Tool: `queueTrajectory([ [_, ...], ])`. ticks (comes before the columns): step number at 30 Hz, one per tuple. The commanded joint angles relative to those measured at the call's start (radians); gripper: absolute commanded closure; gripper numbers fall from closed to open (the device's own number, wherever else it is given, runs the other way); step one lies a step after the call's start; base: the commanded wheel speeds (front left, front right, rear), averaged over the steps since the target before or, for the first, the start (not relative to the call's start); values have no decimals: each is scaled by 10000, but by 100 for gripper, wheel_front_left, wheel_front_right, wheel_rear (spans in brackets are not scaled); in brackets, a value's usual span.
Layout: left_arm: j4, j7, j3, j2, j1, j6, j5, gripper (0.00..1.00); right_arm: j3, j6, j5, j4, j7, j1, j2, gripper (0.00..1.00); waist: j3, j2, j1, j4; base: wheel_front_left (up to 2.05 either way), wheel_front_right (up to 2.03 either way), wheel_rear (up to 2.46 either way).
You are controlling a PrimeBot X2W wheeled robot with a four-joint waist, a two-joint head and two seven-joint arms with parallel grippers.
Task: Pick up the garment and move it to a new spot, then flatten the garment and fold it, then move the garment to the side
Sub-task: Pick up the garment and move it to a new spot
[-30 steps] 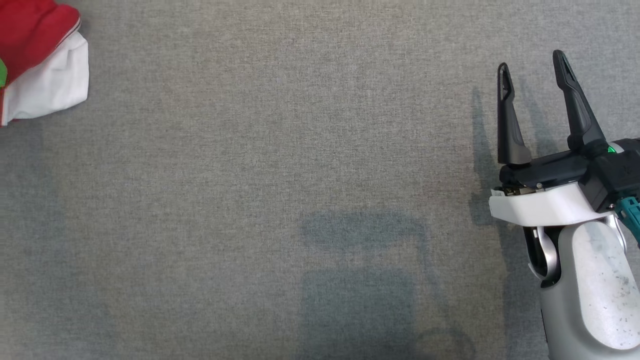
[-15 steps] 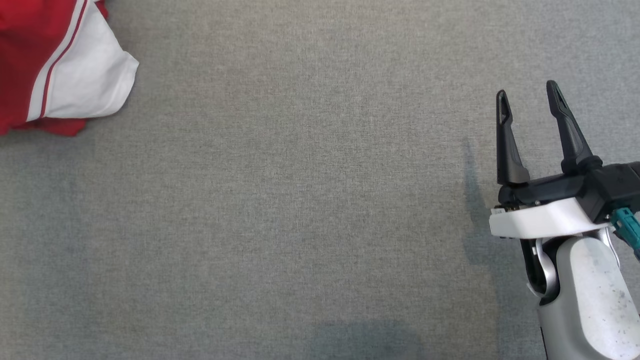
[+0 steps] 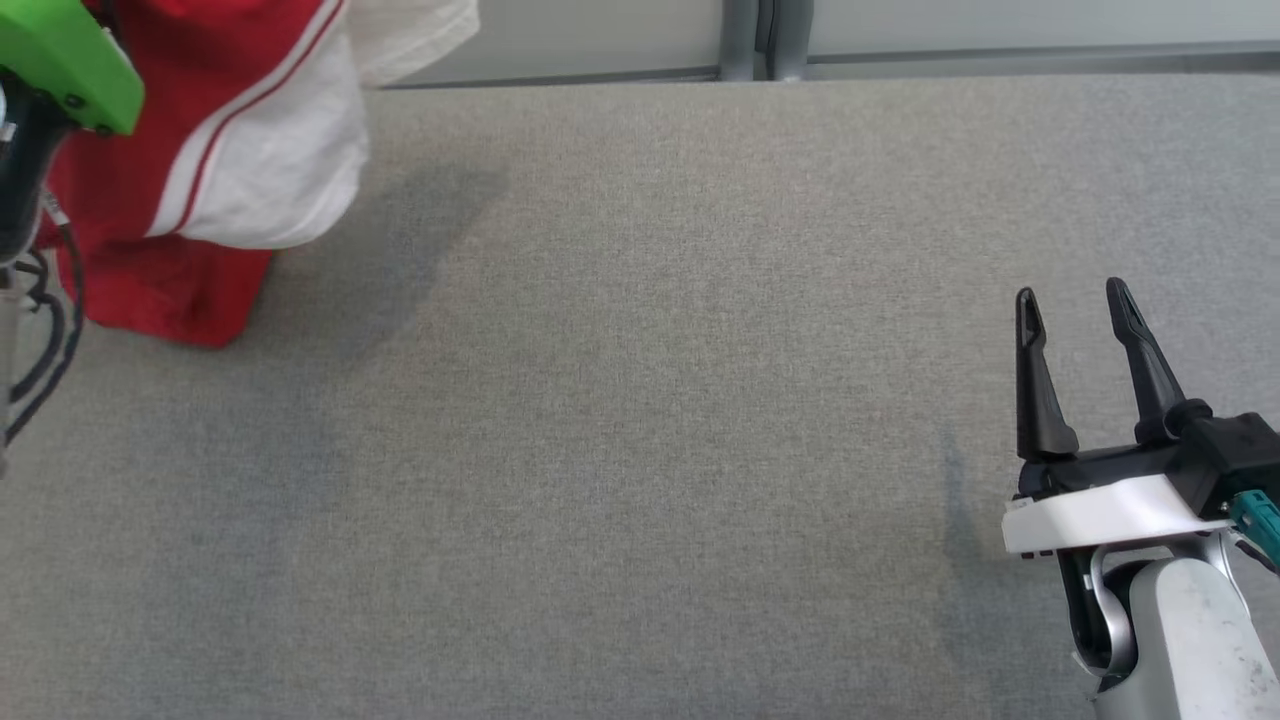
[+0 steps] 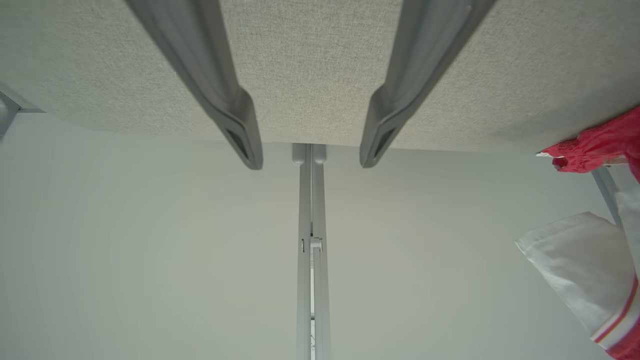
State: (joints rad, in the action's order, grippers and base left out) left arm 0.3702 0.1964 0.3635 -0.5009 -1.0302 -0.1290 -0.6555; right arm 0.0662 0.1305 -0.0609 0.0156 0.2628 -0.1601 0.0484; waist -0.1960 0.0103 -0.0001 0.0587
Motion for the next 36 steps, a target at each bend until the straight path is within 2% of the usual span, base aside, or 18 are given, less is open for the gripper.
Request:
queueTrajectory([
  [1, -172, -45, 27, 90, 206, -14, -119, 100, 24, 4, -87, 4, 28, 174, 36, 0, 544, -103, 1, -180, 0, 0, 0],
  [7, -1415, -44, 492, 832, 997, 118, -375, 100, 162, 5, -147, 30, 28, 520, 37, 0, 951, -103, 1, -269, 0, 0, 0],
  [12, -1939, -277, 1137, 1797, 1833, 277, -510, 100, 143, 5, -191, 16, 29, 631, 36, 0, 1009, -103, 1, -424, 0, 0, 0],
  [19, -1303, -978, 2051, 3331, 2682, 319, -609, 100, -52, 5, -222, 35, 28, 557, 38, 0, 854, -103, 1, -931, 0, 0, 0],
  [23, -576, -1378, 2668, 3957, 2868, 211, -564, 100, -123, 5, -233, 47, 28, 428, 36, 0, 668, -103, 1, -1375, 0, 0, 0],
  [29, -102, -1700, 3564, 4352, 2782, 81, -596, 100, -190, 5, -239, 69, 28, 443, 36, 0, 471, -103, 1, -1974, 0, 0, 0],
  [33, 180, -1624, 4266, 4422, 2585, 32, -763, 100, -224, 5, -222, 82, 29, 381, 36, 0, 319, -103, 1, -2393, 0, 0, 0],
  [36, 663, -1770, 4423, 4460, 2427, 10, -915, 100, -344, 5, -300, 95, 29, 287, 33, 0, 173, -103, 1, -2708, 0, 0, 0],
])
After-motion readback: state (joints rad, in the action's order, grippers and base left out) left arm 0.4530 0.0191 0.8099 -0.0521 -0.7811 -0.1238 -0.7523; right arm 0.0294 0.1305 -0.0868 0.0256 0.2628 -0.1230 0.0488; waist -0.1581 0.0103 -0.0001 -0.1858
